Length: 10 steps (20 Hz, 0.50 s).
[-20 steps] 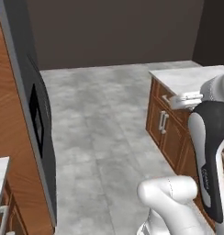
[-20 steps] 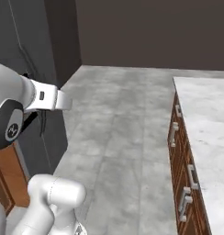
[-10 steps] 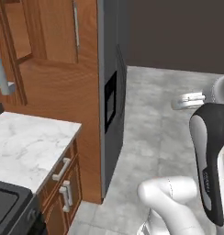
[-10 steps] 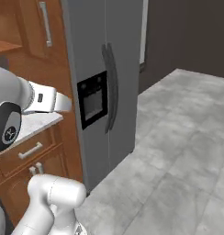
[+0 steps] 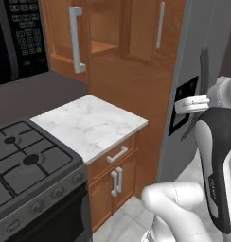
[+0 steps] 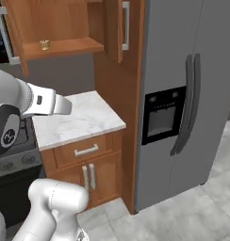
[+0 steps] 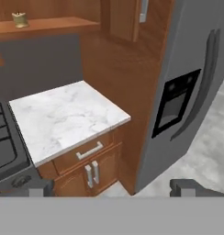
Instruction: Get the candle and the liquor from the cabinet and move them to the dining counter.
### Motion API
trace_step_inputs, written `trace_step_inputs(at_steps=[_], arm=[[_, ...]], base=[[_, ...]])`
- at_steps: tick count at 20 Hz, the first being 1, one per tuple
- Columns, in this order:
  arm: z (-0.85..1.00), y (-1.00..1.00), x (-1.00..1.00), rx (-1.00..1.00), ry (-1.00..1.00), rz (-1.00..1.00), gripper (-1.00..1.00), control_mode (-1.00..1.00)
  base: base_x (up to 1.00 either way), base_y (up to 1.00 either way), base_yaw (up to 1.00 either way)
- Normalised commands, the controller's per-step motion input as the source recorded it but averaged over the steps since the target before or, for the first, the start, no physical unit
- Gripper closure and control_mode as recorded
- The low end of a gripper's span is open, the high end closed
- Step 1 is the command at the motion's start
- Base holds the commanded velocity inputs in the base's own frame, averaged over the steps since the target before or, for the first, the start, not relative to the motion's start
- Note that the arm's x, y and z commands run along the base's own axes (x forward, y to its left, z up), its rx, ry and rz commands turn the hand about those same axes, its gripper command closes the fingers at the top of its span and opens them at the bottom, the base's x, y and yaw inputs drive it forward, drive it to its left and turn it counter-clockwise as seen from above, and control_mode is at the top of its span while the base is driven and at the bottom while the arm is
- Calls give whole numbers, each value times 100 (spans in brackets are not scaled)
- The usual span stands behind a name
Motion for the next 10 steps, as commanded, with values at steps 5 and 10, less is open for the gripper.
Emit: trace_step_inputs(at_steps=[5,10], arm=[[0,0,0,0,0,0,-100,100],[0,0,0,0,0,0,-100,100]], base=[[45,-71,43],[29,-75,31]])
